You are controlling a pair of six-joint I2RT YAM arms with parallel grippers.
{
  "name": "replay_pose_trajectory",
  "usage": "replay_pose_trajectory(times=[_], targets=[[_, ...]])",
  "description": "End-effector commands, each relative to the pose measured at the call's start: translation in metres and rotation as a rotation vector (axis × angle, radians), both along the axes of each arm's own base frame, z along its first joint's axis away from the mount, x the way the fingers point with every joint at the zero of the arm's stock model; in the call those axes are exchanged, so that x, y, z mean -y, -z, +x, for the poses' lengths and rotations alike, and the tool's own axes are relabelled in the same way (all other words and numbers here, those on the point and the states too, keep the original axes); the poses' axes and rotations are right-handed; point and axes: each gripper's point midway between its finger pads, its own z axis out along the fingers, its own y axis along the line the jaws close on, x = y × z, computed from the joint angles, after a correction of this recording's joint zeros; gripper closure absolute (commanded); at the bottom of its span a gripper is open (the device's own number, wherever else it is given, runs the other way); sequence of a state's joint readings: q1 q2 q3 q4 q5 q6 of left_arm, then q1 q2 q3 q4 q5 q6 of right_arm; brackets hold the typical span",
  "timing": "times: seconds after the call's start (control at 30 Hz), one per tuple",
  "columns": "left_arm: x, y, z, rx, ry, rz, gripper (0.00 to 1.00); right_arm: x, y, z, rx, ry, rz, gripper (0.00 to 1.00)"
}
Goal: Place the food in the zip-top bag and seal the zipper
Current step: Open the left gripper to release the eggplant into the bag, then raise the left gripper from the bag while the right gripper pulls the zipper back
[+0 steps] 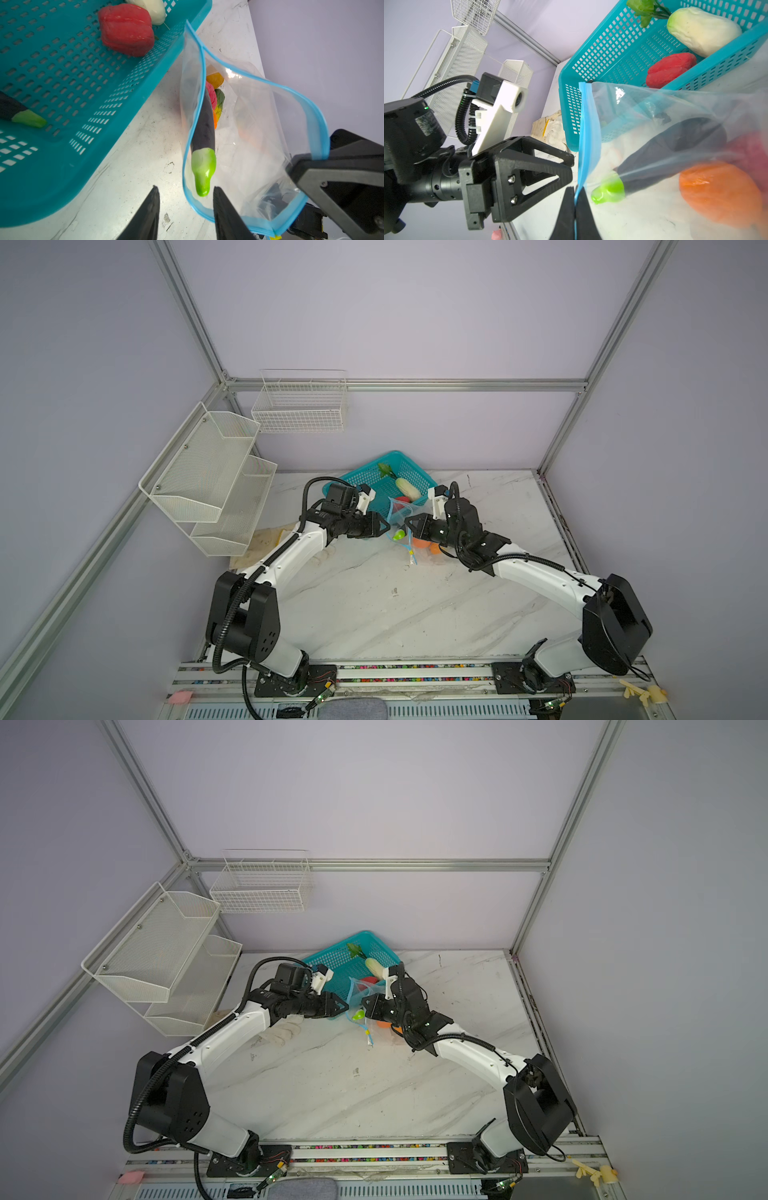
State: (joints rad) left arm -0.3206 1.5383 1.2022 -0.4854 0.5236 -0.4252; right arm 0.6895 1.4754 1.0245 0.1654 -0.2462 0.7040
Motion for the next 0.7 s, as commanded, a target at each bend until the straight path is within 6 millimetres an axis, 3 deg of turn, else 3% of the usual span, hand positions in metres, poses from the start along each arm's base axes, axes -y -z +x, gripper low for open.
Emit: replay_pose_trajectory(times=[0.0, 0.17, 0.67], targets=[[0.002, 0.008, 0.0, -0.02, 0.021, -0.021, 0.57, -0.001, -0.022, 0.007, 0.047, 0.006, 0.022, 1.0], [0.015, 0.012, 0.002, -0.049, 0.055, -0.086, 0.64, 0.0, -0.023, 0.007, 0.047, 0.01, 0.022, 1.0], [0.021, -0.007, -0.003, -0.032, 0.059, -0.138, 0.96, 0.003, -0.025, 0.006, 0.052, 0.02, 0.022, 1.0]])
